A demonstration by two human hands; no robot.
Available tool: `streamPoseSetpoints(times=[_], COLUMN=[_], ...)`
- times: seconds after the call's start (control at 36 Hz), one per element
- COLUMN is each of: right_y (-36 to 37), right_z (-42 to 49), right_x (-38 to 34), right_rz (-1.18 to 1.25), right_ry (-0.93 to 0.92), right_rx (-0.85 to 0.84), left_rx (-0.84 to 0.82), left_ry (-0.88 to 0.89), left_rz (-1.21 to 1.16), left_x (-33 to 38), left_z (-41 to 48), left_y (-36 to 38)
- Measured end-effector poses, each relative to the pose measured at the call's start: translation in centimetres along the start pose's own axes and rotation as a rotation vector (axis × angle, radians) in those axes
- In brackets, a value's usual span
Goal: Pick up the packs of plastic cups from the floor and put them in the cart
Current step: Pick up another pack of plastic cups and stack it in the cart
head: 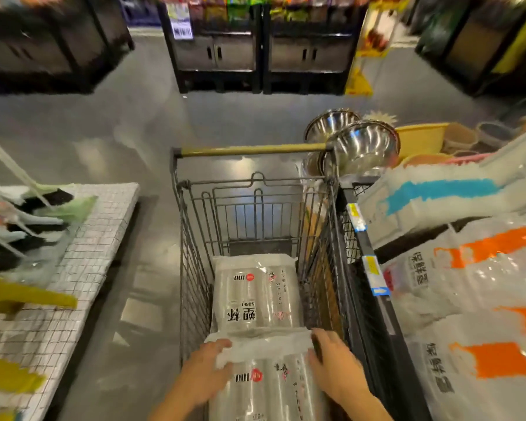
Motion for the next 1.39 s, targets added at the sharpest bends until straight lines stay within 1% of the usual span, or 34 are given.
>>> streamPoseSetpoints(times=[0.14, 0.25, 0.33, 0.42, 0.56, 0.61, 0.72, 0.86, 0.94, 1.0, 1.08, 1.22, 1.39], right_y=[-10.5, -17.8, -22.4, -26.3, -30.1, -30.9, -31.1, -29.4, -28.0, -27.2, -25.8, -23.3, -20.5], right_z=[-0.2, -1.5, -2.9, -5.3, -10.6, -12.8, -17.2, -22.9, -27.3, -30.5, -35.0, -41.9, -50.8], right_x=[-4.6, -7.8, -9.4, -11.3, -13.1, -13.4, -13.3, -11.8, -11.1, -10.4, -8.6, -6.2, -4.9], right_rz=[-0.119, -0.192, -0.206, -0.227, -0.262, -0.24, -0.199, -0.142, -0.144, -0.149, -0.078, -0.031, -0.015], right_ry=[-0.131, -0.201, -0.216, -0.211, -0.128, -0.088, 0.011, 0.139, 0.217, 0.273, 0.385, 0.553, 0.725], right_rx=[0.143, 0.245, 0.303, 0.326, 0.405, 0.433, 0.477, 0.518, 0.544, 0.564, 0.568, 0.586, 0.644], left_rx=[0.077, 0.166, 0.209, 0.225, 0.222, 0.227, 0.183, 0.125, 0.055, 0.019, -0.036, -0.185, -0.286], left_ry=[0.173, 0.317, 0.425, 0.493, 0.63, 0.696, 0.796, 0.932, 0.988, 1.037, 1.112, 1.21, 1.377], left_rz=[0.195, 0.261, 0.333, 0.382, 0.472, 0.48, 0.523, 0.554, 0.556, 0.572, 0.621, 0.585, 0.624], left_x=[8.8, 15.3, 20.1, 23.5, 27.4, 28.7, 29.7, 30.8, 31.3, 31.9, 32.8, 33.8, 34.3], left_z=[-2.0, -4.2, -6.4, -8.2, -11.8, -13.7, -16.8, -20.5, -22.1, -23.3, -25.9, -30.1, -36.5], left_y=[-7.0, -12.1, -15.2, -17.6, -20.0, -20.4, -20.3, -18.8, -17.2, -15.6, -12.8, -7.6, -1.1])
Point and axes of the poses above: each hand's wrist, its own z-axis towards the middle knuckle, its own y-axis out of the palm, x = y × z, the point moved 8 cm from there along z, towards the middle knuckle, and after that the axes turned 2 degrees about -z, right-handed, at the moved point
